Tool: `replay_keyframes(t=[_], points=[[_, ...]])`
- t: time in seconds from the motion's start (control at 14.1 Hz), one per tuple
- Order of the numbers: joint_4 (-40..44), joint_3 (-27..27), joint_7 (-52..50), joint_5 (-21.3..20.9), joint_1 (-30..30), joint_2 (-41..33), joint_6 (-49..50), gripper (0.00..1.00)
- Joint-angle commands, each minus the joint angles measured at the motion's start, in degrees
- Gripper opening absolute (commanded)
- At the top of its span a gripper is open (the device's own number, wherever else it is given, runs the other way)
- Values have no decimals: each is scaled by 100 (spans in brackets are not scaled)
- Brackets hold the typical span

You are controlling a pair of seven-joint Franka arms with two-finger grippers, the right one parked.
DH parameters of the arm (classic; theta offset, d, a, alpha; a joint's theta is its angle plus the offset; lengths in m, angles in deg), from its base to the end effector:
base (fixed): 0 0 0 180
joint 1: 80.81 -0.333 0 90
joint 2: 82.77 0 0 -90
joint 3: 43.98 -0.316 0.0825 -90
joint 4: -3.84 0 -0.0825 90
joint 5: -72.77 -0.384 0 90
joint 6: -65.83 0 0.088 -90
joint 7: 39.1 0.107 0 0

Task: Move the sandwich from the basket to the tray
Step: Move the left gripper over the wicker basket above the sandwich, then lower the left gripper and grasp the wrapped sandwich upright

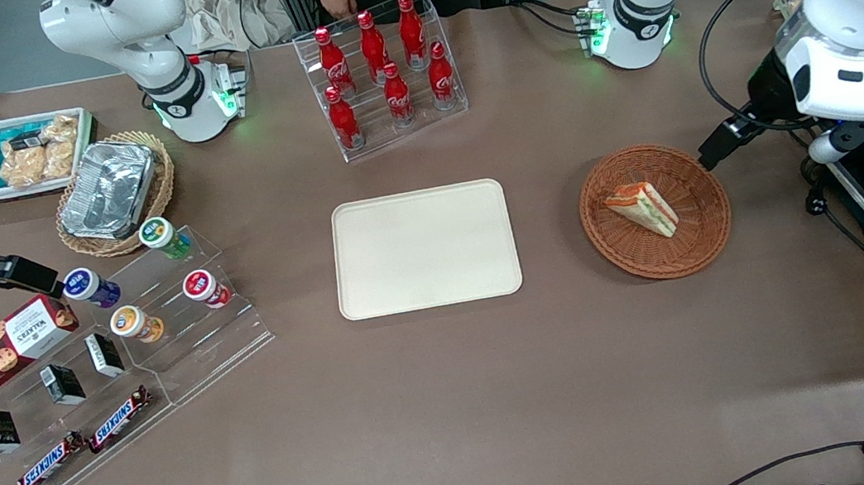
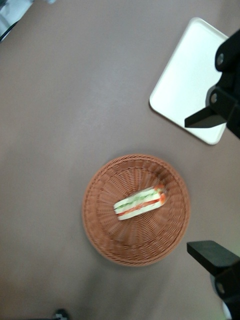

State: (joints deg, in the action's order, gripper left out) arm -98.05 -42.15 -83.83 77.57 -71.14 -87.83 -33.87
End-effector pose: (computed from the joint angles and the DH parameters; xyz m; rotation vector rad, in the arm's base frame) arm 0.5262 -0.1155 0.5891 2.9148 0.8890 0.0097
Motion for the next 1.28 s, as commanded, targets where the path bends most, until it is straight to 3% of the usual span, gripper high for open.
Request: replay_keyframes(t=[0.0,0.5,0.85,1.21], points=[[-155,-7,-808,-22,219,75,-6,100],[-954,-16,-2347,-234,229,383,-171,100],[-2773,-16,-2698,-366,238,84,-1919,100],[-3530,-16,-2831,-506,246,268,-2843,100]])
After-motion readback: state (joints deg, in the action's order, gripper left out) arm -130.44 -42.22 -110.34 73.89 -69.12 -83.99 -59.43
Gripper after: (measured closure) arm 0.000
